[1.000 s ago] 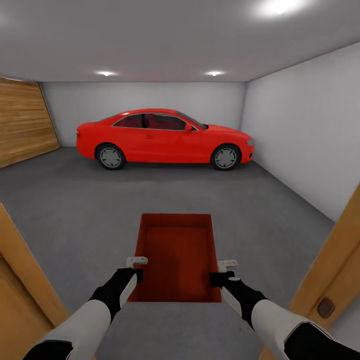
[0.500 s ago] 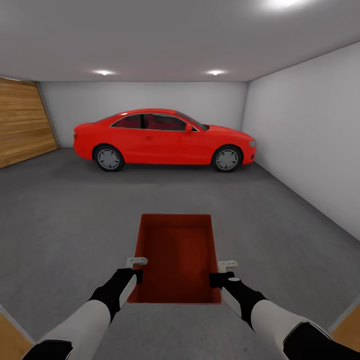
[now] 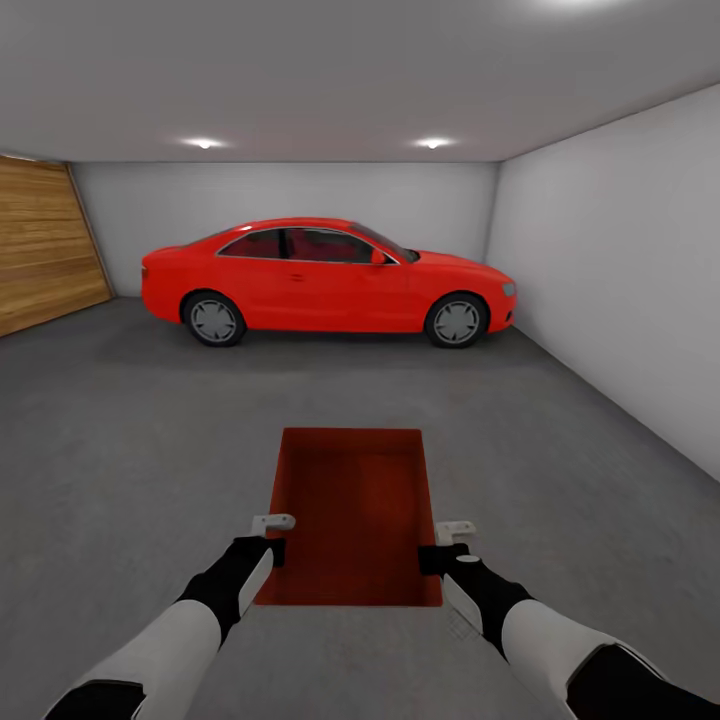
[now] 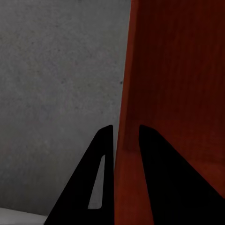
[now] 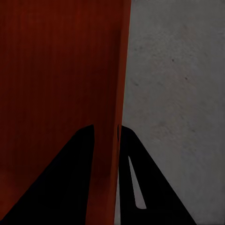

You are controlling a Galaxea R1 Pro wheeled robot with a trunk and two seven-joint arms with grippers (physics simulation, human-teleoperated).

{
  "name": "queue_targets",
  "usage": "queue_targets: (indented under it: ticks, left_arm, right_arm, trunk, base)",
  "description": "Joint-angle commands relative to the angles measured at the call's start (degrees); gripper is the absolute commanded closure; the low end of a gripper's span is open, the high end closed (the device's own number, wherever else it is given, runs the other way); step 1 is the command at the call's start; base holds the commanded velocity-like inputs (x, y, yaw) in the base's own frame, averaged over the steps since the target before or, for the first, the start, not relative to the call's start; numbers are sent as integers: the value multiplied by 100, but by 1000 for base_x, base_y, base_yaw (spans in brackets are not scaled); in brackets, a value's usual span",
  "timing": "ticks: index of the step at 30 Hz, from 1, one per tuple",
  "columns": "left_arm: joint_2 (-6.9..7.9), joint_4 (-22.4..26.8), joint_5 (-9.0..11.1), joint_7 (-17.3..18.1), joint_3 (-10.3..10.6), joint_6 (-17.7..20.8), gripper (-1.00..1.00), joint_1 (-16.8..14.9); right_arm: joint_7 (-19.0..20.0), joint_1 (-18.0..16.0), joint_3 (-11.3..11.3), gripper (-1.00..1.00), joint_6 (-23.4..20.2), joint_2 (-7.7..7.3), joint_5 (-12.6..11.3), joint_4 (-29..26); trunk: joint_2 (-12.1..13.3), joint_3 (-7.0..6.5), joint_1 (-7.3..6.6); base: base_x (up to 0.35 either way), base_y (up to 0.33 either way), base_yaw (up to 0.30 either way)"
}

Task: Move the two storage containers from the living room to the garage. In the garage, place one container on the floor and stack the other container on top of it (either order is fine).

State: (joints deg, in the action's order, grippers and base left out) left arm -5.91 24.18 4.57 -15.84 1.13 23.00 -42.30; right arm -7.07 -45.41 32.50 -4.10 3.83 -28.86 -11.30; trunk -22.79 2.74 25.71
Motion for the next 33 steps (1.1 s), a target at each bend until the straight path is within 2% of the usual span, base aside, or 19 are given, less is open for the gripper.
queue_targets:
  ticks: [1, 33]
  left_arm:
    - [63, 210, 88, -39, 27, -6, 100, -6]
    - [64, 205, 88, -42, 27, -14, 100, -6]
  right_arm:
    - [-33, -2, 55, 100, -38, -151, -169, 224]
    - [-40, -2, 55, 100, -38, -152, -168, 224]
  trunk:
    - [-13, 14, 7]
    - [-13, 14, 7]
  base:
    - [322, 0, 0]
    - [322, 0, 0]
